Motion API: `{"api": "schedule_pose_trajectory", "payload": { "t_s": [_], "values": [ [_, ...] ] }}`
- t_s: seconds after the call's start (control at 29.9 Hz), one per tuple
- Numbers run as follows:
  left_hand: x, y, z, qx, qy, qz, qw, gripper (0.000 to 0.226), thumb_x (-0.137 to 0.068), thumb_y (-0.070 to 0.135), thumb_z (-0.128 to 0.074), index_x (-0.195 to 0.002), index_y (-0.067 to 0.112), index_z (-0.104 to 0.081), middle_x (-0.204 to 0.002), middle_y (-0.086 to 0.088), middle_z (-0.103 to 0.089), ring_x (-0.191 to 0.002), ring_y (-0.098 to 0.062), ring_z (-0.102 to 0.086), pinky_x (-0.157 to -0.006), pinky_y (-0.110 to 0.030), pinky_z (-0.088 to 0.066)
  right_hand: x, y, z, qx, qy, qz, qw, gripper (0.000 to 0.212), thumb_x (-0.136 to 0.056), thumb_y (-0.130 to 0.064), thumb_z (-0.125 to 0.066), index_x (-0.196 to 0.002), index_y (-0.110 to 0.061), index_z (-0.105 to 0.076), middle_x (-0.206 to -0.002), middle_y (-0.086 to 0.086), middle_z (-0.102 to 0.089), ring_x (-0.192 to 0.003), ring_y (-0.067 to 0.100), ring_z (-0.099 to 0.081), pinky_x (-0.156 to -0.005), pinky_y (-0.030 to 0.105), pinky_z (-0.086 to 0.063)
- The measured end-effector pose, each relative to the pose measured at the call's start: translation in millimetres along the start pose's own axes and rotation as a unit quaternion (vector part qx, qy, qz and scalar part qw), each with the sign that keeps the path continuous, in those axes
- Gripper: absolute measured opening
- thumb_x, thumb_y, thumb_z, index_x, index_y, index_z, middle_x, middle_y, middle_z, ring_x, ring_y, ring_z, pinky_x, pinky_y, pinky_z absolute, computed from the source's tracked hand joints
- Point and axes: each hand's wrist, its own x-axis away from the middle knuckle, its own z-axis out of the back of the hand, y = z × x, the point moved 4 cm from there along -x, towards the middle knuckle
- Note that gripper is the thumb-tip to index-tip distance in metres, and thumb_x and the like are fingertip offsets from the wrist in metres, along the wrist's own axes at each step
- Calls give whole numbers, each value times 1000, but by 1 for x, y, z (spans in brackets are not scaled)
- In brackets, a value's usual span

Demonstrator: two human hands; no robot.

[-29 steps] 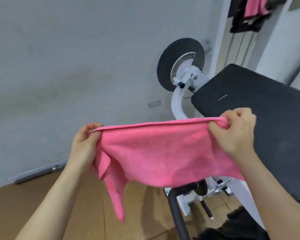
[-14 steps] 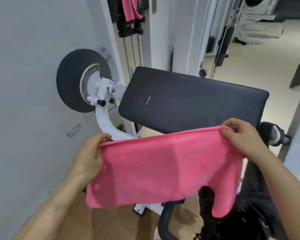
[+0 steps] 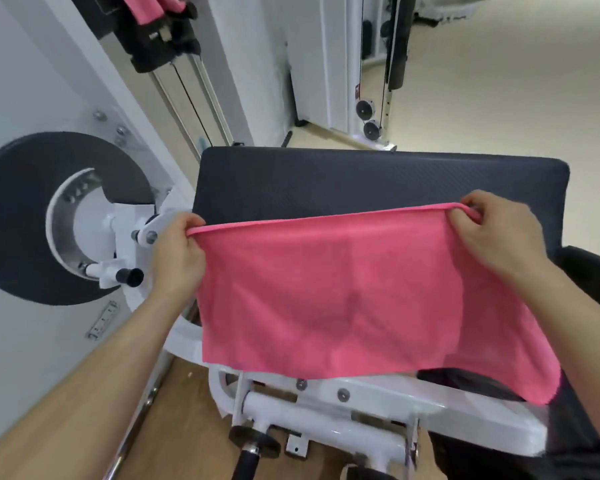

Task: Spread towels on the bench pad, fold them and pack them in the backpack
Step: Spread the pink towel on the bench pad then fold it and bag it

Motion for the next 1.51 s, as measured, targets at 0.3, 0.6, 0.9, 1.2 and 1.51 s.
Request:
{"api": "schedule_pose_trajectory", "payload": {
  "t_s": [0.3,0.6,0.9,1.2,1.51],
  "values": [
    [-107,-1,-54,3,-26,-58,998,38,-86,-5,-39,-103,13,-68,-108,-6,-69,-104,-25,-61,-89,-29,-43,-30,-16,-20,40,42,-11,998,22,-89,-22,-50,-106,-12,-60,-100,15,-66,-93,38,-59,-80,45,-44],
    [-189,-3,-62,2,-40,-80,996,17,-89,16,-63,-100,14,-75,-101,-6,-73,-99,-24,-65,-88,-28,-43,-66,-18,-29,-16,98,-88,991,22,-93,-35,-57,-105,-18,-63,-97,7,-68,-95,35,-61,-79,41,-44],
    [-223,-15,-84,36,22,-15,999,24,-92,15,-55,-108,12,-73,-112,-11,-70,-107,-27,-61,-91,-27,-42,-102,-8,-28,75,70,-128,986,50,-85,-65,-55,-83,-15,-59,-90,10,-66,-90,37,-59,-70,40,-45],
    [-140,60,-84,17,24,-205,978,47,-74,-1,-42,-109,13,-69,-111,-13,-60,-105,-33,-56,-91,-36,-43,-105,-14,-25,96,18,-132,986,42,-84,-59,-49,-77,-19,-53,-79,5,-62,-79,32,-55,-64,35,-40],
    [-3,183,-177,-119,-210,-312,919,54,-82,13,-52,-133,32,-45,-128,-5,-40,-117,-26,-41,-85,-46,-41,-53,1,-9,160,-15,-36,986,31,-82,-26,-55,-113,-20,-51,-104,4,-58,-95,31,-59,-78,41,-40]
  ]
}}
